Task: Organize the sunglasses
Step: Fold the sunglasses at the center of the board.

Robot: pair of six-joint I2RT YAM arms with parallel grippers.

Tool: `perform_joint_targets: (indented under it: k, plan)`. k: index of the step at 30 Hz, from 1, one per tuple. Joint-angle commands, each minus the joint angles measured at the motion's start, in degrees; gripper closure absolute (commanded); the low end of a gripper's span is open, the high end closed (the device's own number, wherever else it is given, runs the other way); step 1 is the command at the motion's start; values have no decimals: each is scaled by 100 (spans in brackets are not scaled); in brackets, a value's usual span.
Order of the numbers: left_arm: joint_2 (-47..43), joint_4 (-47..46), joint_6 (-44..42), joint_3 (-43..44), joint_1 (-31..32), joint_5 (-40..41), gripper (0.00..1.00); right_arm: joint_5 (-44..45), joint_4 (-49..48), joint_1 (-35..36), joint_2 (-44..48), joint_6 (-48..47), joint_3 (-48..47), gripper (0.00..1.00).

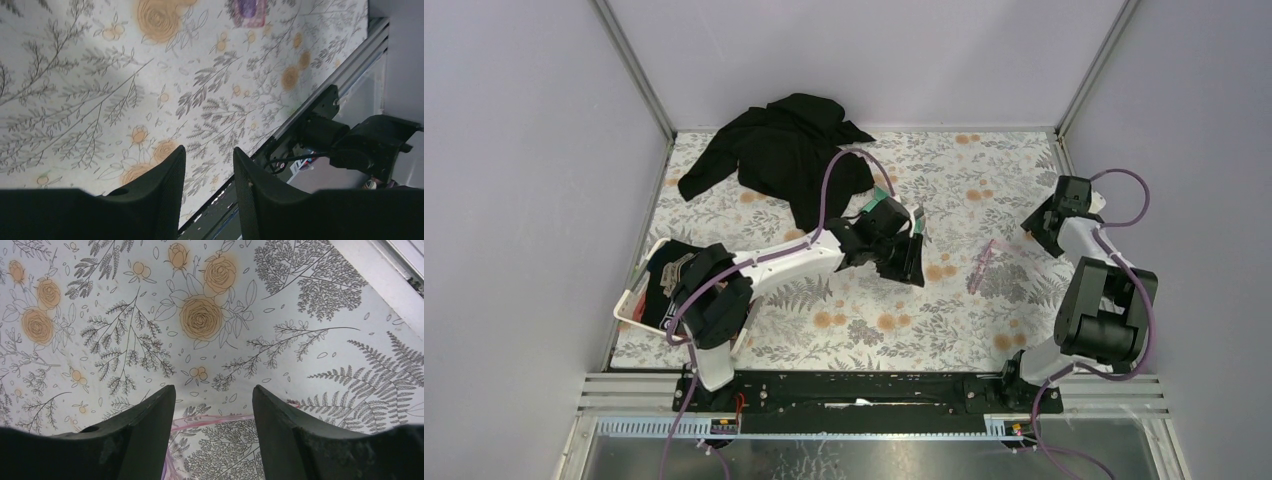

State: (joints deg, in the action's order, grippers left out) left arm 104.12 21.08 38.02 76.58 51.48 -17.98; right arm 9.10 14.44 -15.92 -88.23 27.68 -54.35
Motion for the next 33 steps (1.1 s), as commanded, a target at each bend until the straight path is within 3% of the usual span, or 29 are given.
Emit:
perform_joint_targets:
  k: [1, 8, 14, 18, 28, 33]
  plan:
    - [334, -33, -10, 582, 11, 12, 55, -183, 293, 19, -347, 31, -498, 37]
    - [1489, 159, 157, 1697, 19, -37, 55, -540, 217, 19, -1008, 64, -928, 43]
    - [1922, 224, 195, 2008, 20, -17, 54, -882, 20, 19, -960, 145, -364, 43]
    - [1977, 291, 103, 1954, 28, 3, 48, -1346, -16, 28, -514, 218, 249, 44]
    - [1776, 337, -78, 1818, -43, 258, 48, -2638, -204, 140, 927, 572, 1762, 45]
    - [1560, 339, -177, 1626, -202, 426, 48, -2292, 330, 168, 1493, 256, 1765, 42]
